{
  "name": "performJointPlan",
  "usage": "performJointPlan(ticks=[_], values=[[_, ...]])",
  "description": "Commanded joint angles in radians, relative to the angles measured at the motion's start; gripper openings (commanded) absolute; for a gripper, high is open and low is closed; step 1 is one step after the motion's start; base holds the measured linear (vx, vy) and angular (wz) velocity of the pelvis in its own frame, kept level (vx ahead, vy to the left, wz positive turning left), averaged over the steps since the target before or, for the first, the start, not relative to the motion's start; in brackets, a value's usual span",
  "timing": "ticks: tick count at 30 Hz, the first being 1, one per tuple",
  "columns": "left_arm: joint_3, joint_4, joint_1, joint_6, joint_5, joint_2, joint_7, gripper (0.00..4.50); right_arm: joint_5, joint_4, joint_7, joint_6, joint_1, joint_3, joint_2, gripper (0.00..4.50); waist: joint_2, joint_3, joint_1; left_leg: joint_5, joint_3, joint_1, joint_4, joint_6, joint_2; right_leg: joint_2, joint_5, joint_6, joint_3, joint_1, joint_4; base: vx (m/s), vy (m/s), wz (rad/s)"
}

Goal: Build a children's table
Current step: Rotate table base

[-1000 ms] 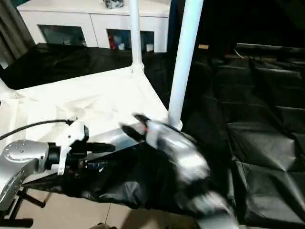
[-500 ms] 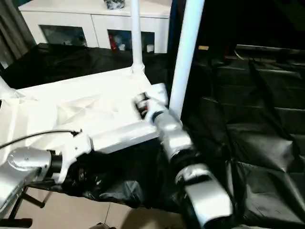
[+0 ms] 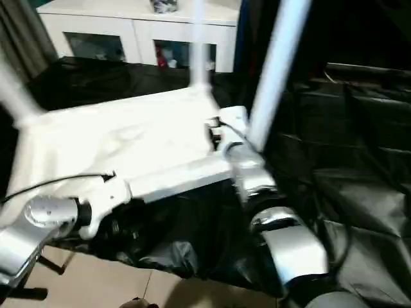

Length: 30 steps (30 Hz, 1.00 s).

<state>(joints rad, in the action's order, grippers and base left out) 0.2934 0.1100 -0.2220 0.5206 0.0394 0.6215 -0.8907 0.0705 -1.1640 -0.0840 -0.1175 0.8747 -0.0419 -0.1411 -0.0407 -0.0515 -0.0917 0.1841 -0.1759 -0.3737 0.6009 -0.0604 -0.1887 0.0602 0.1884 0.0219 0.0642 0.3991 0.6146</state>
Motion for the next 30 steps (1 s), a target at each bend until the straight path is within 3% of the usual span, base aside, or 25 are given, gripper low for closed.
performJointPlan(ticks=[1, 3, 11, 12, 13, 14, 17, 18, 20, 23, 24, 25, 27, 28, 30], values=[[-0.031, -0.024, -0.022, -0.016, -0.026, 0.003, 0.033, 3.43, 0.007, -0.023, 0.032, -0.009, -0.001, -0.044, -0.051, 3.12, -0.008, 0.068, 0.012, 0.231, 0.004, 0.029, -0.067, -0.024, -0.032, 0.065, 0.152, 0.206, -0.050, -0.034, -0.061, 0.000, 0.000, 0.00], [-0.031, -0.053, -0.036, -0.041, -0.033, -0.009, 0.051, 3.43, 0.007, -0.031, 0.036, -0.015, -0.006, -0.059, -0.082, 3.12, -0.007, 0.067, 0.013, 0.219, 0.006, 0.018, -0.067, -0.022, -0.029, 0.065, 0.143, 0.204, -0.049, -0.042, -0.059, 0.000, 0.000, 0.00], [-0.058, -0.138, -0.075, -0.121, -0.035, -0.104, 0.166, 3.43, 0.017, -0.047, 0.034, -0.041, -0.037, -0.098, -0.195, 3.12, 0.003, 0.075, 0.014, 0.155, 0.005, 0.006, -0.057, 0.012, -0.025, 0.066, 0.085, 0.214, -0.044, -0.053, -0.055, 0.000, 0.000, 0.00], [-0.064, -0.140, -0.073, -0.133, -0.033, -0.114, 0.181, 3.43, 0.014, -0.046, 0.029, -0.045, -0.041, -0.100, -0.205, 3.12, -0.022, 0.075, 0.016, 0.170, 0.006, 0.012, -0.056, 0.013, -0.028, 0.063, 0.081, 0.216, -0.041, -0.045, -0.063, 0.000, 0.000, 0.00], [-0.077, -0.145, -0.067, -0.155, -0.028, -0.132, 0.204, 3.43, 0.010, -0.042, 0.019, -0.053, -0.047, -0.099, -0.215, 3.12, -0.009, 0.078, 0.017, 0.159, 0.007, 0.006, -0.053, 0.019, -0.025, 0.062, 0.052, 0.228, -0.041, -0.053, -0.054, 0.000, 0.000, 0.00], [-0.089, -0.149, -0.061, -0.172, -0.020, -0.148, 0.224, 3.43, 0.007, -0.038, 0.010, -0.058, -0.052, -0.098, -0.222, 3.12, -0.016, 0.077, 0.016, 0.153, 0.007, 0.003, -0.052, 0.024, -0.024, 0.063, 0.046, 0.231, -0.040, -0.054, -0.053, 0.000, 0.000, 0.00], [-0.172, -0.175, -0.029, -0.255, 0.050, -0.243, 0.297, 3.43, 0.025, -0.004, -0.055, -0.047, -0.072, -0.107, -0.223, 3.12, -0.015, 0.077, 0.016, 0.155, 0.006, -0.001, -0.049, 0.044, -0.024, 0.065, 0.076, 0.237, -0.037, -0.055, -0.060, 0.000, 0.000, 0.00], [-0.229, -0.206, -0.006, -0.310, 0.071, -0.303, 0.379, 3.73, 0.042, 0.044, -0.128, -0.032, -0.099, -0.103, -0.210, 3.12, -0.013, 0.076, 0.018, 0.162, 0.005, -0.002, -0.048, 0.053, -0.025, 0.064, 0.078, 0.239, -0.037, -0.057, -0.062, 0.000, 0.000, 0.00], [-0.262, -0.217, 0.021, -0.364, 0.064, -0.337, 0.454, 3.78, 0.046, 0.116, -0.193, -0.012, -0.141, -0.077, -0.196, 3.12, -0.012, 0.077, 0.018, 0.155, 0.008, -0.006, -0.048, 0.073, -0.027, 0.064, 0.072, 0.230, -0.034, -0.059, -0.063, 0.000, 0.000, 0.00], [-0.283, -0.211, 0.041, -0.381, 0.057, -0.358, 0.507, 3.84, 0.062, 0.176, -0.239, 0.009, -0.175, -0.067, -0.187, 3.12, -0.011, 0.076, 0.030, 0.169, 0.010, -0.003, -0.052, 0.090, -0.031, 0.065, 0.119, 0.218, -0.032, -0.055, -0.070, 0.000, 0.000, 0.00], [-0.312, -0.192, 0.064, -0.376, 0.049, -0.388, 0.571, 4.14, 0.097, 0.309, -0.304, 0.059, -0.246, -0.041, -0.177, 3.12, -0.014, 0.073, 0.033, 0.176, 0.010, -0.003, -0.053, 0.089, -0.030, 0.061, 0.145, 0.216, -0.031, -0.054, -0.073, 0.000, 0.000, 0.00], [-0.316, -0.183, 0.075, -0.367, 0.036, -0.393, 0.594, 4.21, 0.097, 0.360, -0.306, 0.070, -0.276, -0.027, -0.176, 3.29, -0.012, 0.071, 0.032, 0.186, 0.012, -0.002, -0.054, 0.088, -0.035, 0.064, 0.160, 0.203, -0.033, -0.053, -0.076, 0.000, 0.000, 0.00], [-0.328, -0.160, 0.099, -0.347, 0.019, -0.410, 0.638, 4.20, 0.099, 0.473, -0.305, 0.094, -0.341, 0.000, -0.172, 3.46, -0.017, 0.072, 0.031, 0.187, 0.014, 0.000, -0.057, 0.086, -0.037, 0.062, 0.165, 0.188, -0.033, -0.050, -0.077, 0.000, 0.000, 0.00], [-0.363, -0.124, 0.129, -0.386, 0.012, -0.451, 0.695, 4.29, 0.111, 0.613, -0.301, 0.126, -0.419, 0.009, -0.166, 3.49, -0.015, 0.070, 0.032, 0.185, 0.015, -0.002, -0.059, 0.081, -0.037, 0.062, 0.177, 0.178, -0.034, -0.050, -0.080, 0.000, 0.000, 0.00], [-0.377, -0.106, 0.147, -0.427, 0.005, -0.472, 0.732, 4.48, 0.125, 0.698, -0.304, 0.154, -0.465, 0.005, -0.163, 3.72, -0.015, 0.069, 0.030, 0.201, 0.016, -0.002, -0.061, 0.074, -0.039, 0.064, 0.197, 0.168, -0.035, -0.049, -0.085, 0.000, 0.000, 0.00]])
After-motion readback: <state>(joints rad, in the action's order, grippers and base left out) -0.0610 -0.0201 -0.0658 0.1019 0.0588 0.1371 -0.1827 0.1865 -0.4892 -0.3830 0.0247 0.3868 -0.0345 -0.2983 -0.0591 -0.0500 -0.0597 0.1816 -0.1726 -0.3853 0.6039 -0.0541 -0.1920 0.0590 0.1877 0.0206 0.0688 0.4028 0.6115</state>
